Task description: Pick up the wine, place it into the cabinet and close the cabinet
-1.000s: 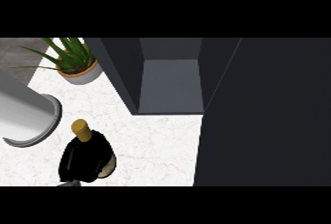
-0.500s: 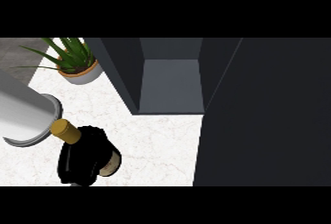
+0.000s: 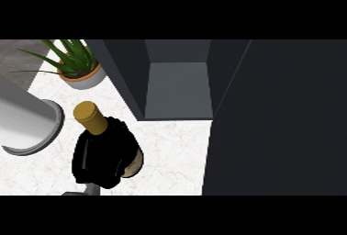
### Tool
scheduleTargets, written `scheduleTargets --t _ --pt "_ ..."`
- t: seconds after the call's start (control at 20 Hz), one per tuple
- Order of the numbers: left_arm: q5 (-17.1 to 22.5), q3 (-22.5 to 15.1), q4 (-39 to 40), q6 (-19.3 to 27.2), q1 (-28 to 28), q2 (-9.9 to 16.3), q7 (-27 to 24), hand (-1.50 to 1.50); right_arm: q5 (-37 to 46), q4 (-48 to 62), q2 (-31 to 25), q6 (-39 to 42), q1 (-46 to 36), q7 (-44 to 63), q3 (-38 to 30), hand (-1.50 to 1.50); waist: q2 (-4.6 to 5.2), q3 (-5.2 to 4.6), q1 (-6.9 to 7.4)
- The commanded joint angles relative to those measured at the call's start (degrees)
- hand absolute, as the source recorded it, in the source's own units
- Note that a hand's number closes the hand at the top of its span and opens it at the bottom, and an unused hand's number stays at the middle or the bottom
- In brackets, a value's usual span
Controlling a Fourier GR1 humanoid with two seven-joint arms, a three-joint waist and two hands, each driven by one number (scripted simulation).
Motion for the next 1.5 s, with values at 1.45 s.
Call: scheduleTargets --t 1.45 --pt "13.03 -12.6 31.49 26.85 -29.63 -0.02 -3.17 1.5 -7.66 -10.73 0.81 3.63 2.98 4.42 -5.58 -1.5 0.58 -0.1 -1.13"
